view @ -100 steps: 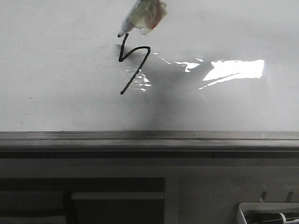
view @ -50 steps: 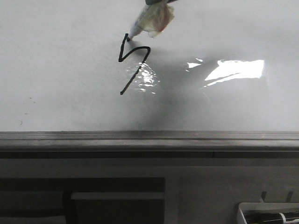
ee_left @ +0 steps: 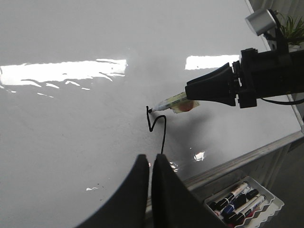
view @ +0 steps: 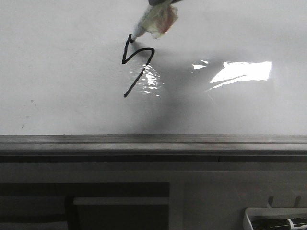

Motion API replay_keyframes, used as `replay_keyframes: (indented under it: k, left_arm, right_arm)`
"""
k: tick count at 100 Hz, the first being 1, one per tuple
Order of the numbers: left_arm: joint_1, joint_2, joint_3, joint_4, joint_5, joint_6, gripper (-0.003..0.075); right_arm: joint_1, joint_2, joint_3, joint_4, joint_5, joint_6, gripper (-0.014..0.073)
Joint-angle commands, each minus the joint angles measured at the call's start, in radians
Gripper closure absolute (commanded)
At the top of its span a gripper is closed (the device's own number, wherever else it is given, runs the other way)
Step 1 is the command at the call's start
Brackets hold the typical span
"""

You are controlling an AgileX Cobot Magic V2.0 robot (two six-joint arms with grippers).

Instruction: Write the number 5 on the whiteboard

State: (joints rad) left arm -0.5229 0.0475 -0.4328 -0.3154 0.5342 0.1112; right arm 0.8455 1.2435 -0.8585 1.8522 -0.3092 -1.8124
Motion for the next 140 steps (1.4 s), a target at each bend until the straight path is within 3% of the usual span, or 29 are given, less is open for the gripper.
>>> replay_keyframes:
  k: [1,46,68,78,91,100,113,120,140]
  left_arm:
    - [0.002,0.013,-0.024,-0.021,-0.075,-0.005,0.0741]
    - [0.002,0.013,-0.024,-0.021,-0.075,-0.005,0.0741]
    - [0.002,0.013,-0.024,-0.021,-0.075,-0.005,0.0741]
    - [0.002,0.013,-0.024,-0.021,-0.075,-0.005,0.0741]
    - [0.002,0.013,-0.024,-0.021,-0.075,-0.005,0.0738]
    - [0.002,0.029,-0.026,-0.021,-0.068,-0.003,0.0648]
    - [0.0,0.114,-0.048,-0.025,-0.036,0.072,0.0323]
    - [0.0,0.187,-0.076,-0.053,-0.018,0.161,0.0218]
    - [0.0,0.429,-0.201,-0.267,0.077,0.58,0.0247]
  right_arm:
    - [-0.013,-0.016,-0.034,0.0,-0.09,-0.01,0.0635]
    - [-0.011,-0.07,-0.032,0.0,-0.264,-0.01,0.0636]
    - [-0.011,-0.099,0.008,0.0,-0.265,-0.01,0.0645]
    - [-0.011,-0.104,0.012,0.0,-0.204,-0.012,0.0645]
    - [-0.011,-0.16,0.004,-0.025,0.077,-0.012,0.0645]
    - [-0.011,-0.193,0.004,-0.041,0.239,-0.012,0.0645]
    - [-0.011,-0.205,0.004,-0.049,0.309,-0.012,0.0645]
    - [-0.011,-0.205,0.012,-0.074,0.344,-0.012,0.0645]
    - [-0.011,-0.205,0.073,-0.105,0.436,-0.012,0.0645]
